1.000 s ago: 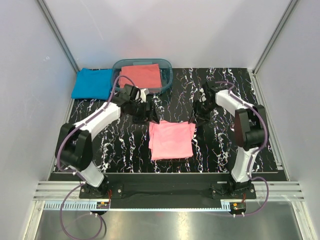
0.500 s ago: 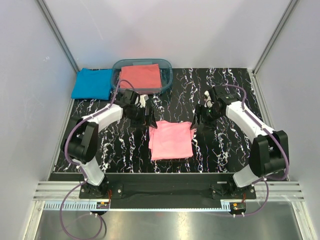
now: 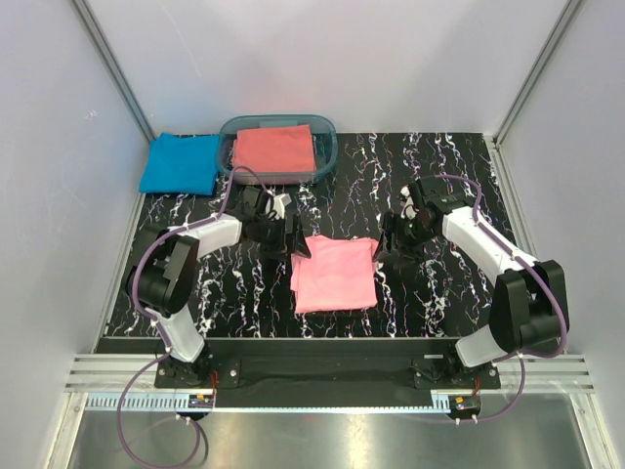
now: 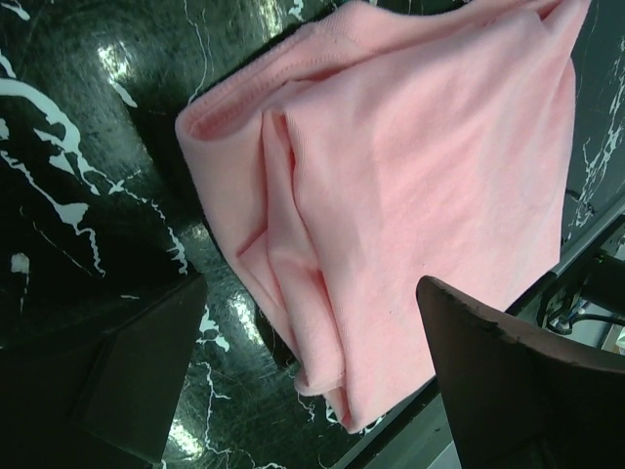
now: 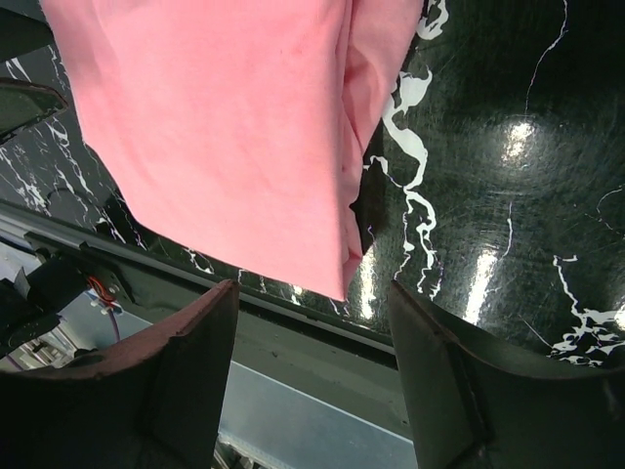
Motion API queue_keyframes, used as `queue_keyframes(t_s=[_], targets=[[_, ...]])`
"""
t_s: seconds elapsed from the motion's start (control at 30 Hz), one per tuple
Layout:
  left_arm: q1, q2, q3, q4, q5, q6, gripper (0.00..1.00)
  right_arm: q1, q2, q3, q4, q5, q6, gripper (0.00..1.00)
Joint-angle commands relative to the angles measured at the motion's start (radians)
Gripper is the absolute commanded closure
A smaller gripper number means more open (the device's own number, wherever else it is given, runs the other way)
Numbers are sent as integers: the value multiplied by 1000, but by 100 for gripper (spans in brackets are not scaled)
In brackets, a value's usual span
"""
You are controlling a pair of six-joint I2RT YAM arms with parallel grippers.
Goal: Fold and stack the t-shirts
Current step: Fold the tshirt
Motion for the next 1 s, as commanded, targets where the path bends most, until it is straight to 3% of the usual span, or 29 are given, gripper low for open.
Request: queue_keyframes(t_s=[0.0, 0.23, 0.33, 0.53, 0.63, 0.73, 0.77, 0.9, 0.97], targets=[[4, 36, 14, 56, -12, -7, 1, 1, -12, -4, 33, -20, -9, 31], [4, 25, 0, 27, -76, -31, 2, 5, 2, 18, 41, -52, -27, 33], [4, -28, 5, -19, -90, -31, 4, 62, 14, 58, 35, -46, -58, 33], [44, -254, 23, -203, -240, -100, 4, 218, 7, 113, 50, 8, -88, 11], [78, -407, 11, -271, -292, -159, 4, 332, 10, 137, 58, 95, -111, 6], [110, -567, -43, -344, -326, -231, 5, 522, 23, 156, 69, 268, -148, 2], [128, -606, -61, -355, -329, -250, 6, 633, 30, 156, 73, 379, -175, 0], [157, -758, -167, -380, -305, -375, 9, 877, 42, 102, 194, 678, -306, 0], [165, -829, -219, -404, -306, -409, 11, 935, 62, 44, 251, 797, -378, 0]])
